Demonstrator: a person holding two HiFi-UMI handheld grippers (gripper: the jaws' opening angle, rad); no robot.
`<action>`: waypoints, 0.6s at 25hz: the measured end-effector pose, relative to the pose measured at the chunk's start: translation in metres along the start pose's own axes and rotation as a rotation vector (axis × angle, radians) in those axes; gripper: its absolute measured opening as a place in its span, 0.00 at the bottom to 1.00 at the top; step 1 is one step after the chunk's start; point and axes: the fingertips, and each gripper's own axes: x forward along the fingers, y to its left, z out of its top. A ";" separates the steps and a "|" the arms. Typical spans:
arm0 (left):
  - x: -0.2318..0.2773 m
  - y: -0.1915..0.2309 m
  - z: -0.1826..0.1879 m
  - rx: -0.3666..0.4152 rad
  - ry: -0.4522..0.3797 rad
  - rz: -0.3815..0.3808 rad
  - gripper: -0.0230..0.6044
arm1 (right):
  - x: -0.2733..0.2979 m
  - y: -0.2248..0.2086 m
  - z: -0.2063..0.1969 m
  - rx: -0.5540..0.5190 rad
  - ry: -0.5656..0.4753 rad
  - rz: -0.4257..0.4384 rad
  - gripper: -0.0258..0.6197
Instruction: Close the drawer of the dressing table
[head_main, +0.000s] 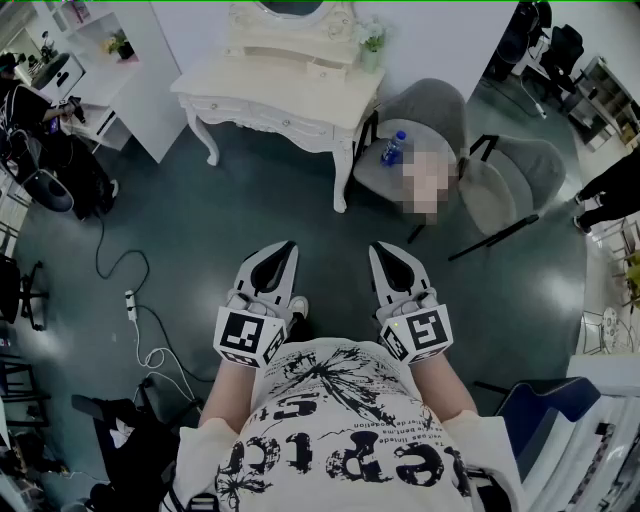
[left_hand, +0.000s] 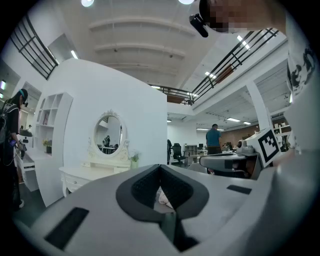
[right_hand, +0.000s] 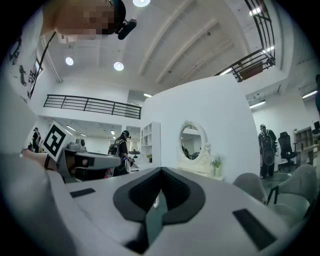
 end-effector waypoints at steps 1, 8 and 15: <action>-0.001 -0.001 -0.001 -0.002 0.002 0.000 0.07 | -0.002 0.000 -0.001 0.004 0.001 -0.004 0.07; -0.008 -0.003 -0.007 -0.019 0.012 -0.004 0.07 | -0.009 0.003 -0.008 0.015 0.016 -0.018 0.07; 0.000 0.006 -0.021 -0.072 0.036 -0.012 0.07 | -0.003 -0.007 -0.022 0.073 0.039 -0.072 0.07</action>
